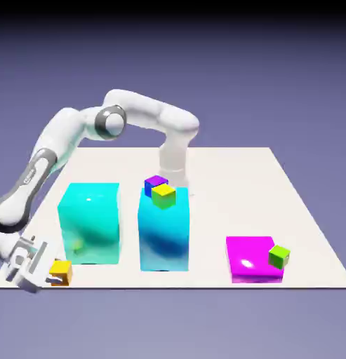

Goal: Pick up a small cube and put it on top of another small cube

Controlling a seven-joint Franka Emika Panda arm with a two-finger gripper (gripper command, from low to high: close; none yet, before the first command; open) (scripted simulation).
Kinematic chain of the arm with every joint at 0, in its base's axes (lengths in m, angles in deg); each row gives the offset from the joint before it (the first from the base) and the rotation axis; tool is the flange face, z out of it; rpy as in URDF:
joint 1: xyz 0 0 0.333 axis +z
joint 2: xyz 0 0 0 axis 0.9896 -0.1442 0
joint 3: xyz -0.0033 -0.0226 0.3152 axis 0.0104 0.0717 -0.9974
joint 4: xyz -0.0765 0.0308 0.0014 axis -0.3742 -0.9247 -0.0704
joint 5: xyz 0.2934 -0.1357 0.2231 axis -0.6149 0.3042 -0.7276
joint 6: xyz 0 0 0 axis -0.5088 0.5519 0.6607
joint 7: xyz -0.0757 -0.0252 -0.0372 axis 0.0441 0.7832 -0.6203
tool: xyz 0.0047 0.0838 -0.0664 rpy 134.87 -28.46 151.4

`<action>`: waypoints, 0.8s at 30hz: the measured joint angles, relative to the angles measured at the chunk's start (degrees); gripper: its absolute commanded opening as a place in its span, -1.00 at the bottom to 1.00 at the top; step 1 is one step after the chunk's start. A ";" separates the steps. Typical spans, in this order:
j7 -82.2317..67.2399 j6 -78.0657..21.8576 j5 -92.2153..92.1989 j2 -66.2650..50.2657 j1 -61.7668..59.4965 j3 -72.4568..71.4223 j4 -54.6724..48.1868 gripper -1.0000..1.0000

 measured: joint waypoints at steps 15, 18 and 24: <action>-6.28 -11.15 8.72 -23.73 -1.42 -13.69 15.46 -1.00; -8.63 -13.26 10.46 -29.96 -1.00 -16.52 21.15 -1.00; -13.34 -17.47 13.95 -42.41 -0.15 -22.17 32.54 -1.00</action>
